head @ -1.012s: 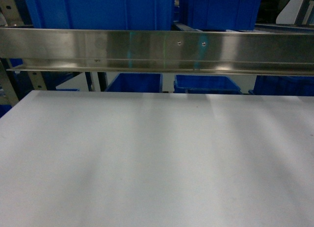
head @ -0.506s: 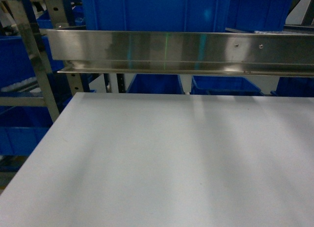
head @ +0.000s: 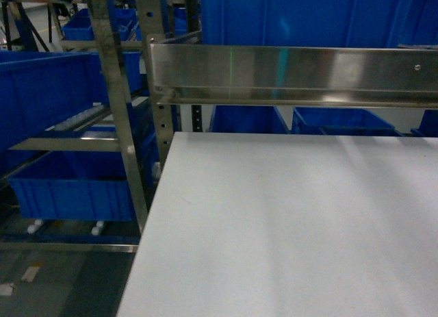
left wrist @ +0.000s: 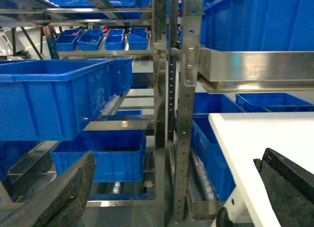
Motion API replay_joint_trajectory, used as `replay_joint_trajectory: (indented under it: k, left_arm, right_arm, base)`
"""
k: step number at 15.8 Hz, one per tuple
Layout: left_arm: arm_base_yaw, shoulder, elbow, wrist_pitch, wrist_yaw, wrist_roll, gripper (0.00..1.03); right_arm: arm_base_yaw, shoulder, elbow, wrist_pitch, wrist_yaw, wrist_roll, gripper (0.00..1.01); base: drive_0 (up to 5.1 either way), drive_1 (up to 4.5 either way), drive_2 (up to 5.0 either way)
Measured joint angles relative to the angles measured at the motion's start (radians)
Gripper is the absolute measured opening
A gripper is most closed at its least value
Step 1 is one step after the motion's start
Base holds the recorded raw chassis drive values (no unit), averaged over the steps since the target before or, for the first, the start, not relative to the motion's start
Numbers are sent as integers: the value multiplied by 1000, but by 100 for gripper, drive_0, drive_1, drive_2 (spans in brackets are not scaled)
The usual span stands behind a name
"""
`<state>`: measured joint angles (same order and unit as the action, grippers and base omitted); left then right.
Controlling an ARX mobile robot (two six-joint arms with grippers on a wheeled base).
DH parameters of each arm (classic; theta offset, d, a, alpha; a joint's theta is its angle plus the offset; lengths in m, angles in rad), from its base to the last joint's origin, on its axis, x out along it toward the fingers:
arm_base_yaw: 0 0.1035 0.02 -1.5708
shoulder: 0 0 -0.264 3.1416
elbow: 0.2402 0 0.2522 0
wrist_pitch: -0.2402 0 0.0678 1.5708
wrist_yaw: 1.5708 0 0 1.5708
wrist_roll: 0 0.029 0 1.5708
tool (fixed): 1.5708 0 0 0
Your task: Place magnetic block on left shelf second layer
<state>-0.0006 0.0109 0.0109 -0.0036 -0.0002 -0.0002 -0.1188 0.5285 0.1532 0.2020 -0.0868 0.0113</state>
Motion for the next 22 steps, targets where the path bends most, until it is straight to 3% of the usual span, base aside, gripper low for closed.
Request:
replay_joint_trajectory:
  k: [22]
  left_arm:
    - [0, 0, 0, 0, 0, 0, 98]
  right_arm:
    - [0, 0, 0, 1, 0, 0, 33]
  base:
    - [-494, 252, 252]
